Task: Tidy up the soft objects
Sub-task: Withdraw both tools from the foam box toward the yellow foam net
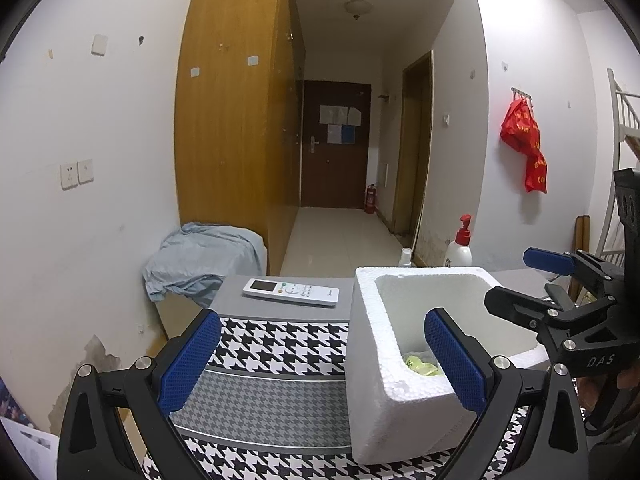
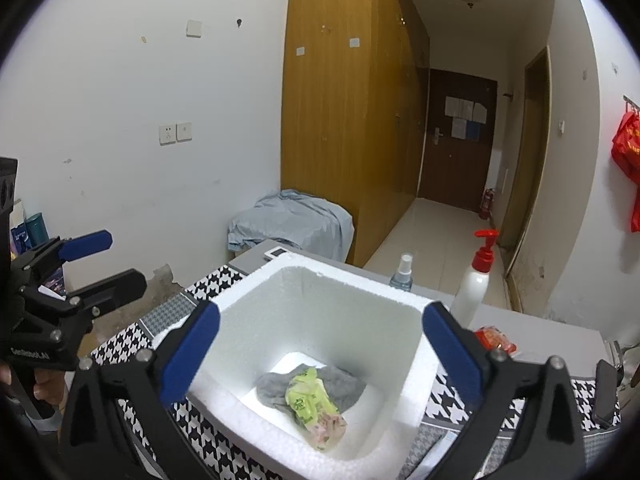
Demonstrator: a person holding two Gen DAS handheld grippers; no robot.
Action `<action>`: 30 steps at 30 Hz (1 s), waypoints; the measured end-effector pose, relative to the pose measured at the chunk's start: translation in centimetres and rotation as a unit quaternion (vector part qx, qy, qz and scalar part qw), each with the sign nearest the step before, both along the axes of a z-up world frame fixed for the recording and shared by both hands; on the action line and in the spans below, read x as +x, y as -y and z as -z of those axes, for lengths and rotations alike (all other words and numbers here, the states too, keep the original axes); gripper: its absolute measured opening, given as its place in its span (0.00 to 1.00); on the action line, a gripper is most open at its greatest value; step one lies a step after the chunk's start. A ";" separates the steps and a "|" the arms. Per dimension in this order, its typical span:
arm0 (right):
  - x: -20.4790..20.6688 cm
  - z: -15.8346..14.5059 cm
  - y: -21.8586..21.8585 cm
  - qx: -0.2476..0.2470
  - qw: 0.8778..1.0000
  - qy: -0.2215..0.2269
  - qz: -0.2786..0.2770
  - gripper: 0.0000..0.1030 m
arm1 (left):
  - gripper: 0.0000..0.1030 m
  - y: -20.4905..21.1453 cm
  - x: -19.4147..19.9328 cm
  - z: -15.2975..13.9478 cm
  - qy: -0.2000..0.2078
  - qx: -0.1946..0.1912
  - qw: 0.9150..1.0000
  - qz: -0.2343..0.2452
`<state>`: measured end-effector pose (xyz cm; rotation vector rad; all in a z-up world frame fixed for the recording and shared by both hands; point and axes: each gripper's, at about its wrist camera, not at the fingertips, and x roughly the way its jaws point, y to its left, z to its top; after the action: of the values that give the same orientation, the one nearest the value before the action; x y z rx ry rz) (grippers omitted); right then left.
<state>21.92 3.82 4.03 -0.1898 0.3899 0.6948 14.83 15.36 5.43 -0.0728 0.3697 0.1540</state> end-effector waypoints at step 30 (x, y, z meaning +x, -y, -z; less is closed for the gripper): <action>-5.2 -2.5 5.6 0.037 0.997 0.045 0.045 1.00 | 0.99 4.9 -3.3 -2.0 0.022 0.016 0.999 0.039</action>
<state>16.72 -1.81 6.53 -0.1327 0.2835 0.6092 11.51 10.51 7.46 -0.0302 0.3246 0.0806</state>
